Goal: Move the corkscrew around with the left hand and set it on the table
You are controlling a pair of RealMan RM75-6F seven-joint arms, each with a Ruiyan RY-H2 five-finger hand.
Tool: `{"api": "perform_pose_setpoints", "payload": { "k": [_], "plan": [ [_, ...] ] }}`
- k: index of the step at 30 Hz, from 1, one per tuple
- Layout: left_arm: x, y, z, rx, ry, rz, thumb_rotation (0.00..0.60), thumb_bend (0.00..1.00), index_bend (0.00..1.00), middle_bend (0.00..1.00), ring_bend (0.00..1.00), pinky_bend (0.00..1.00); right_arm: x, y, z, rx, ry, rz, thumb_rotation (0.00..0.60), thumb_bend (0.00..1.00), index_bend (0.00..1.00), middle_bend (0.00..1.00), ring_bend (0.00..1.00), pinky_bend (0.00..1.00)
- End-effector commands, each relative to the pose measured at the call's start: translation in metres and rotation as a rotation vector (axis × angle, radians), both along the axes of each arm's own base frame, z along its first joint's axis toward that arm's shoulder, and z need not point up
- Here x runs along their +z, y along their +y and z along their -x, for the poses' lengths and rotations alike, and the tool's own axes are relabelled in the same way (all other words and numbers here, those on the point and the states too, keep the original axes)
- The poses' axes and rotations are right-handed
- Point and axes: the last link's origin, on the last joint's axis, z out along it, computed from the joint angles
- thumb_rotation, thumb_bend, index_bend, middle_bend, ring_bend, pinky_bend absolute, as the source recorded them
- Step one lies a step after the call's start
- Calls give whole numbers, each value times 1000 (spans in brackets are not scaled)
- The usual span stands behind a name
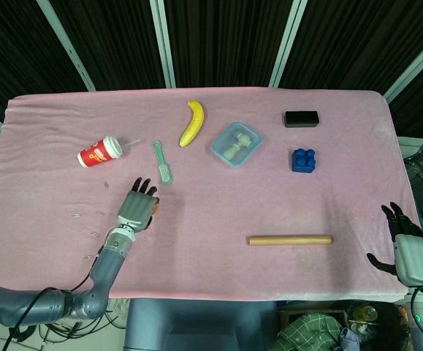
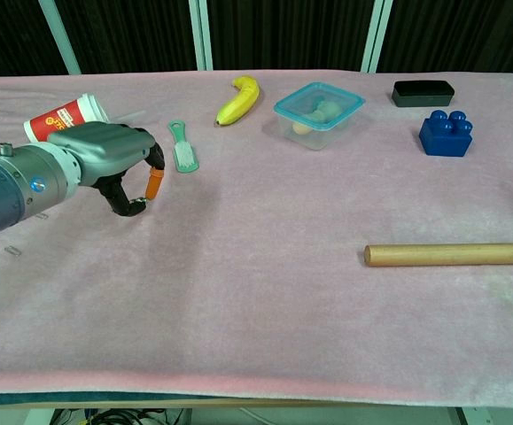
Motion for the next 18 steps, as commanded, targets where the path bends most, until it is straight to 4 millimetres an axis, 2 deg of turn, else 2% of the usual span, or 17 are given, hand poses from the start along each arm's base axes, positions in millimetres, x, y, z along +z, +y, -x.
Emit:
{"api": "perform_pose_setpoints", "payload": {
  "k": [1,18],
  "plan": [
    [13,3,-3,-4,-11,-31,600,424,576,200,0,0,0,0,0,0,1,0,600,87,0,0,122,206],
    [62,7,-1,22,-29,-119,600,424,579,204,0,0,0,1,0,0,2,1,600,87,0,0,122,206]
  ]
}}
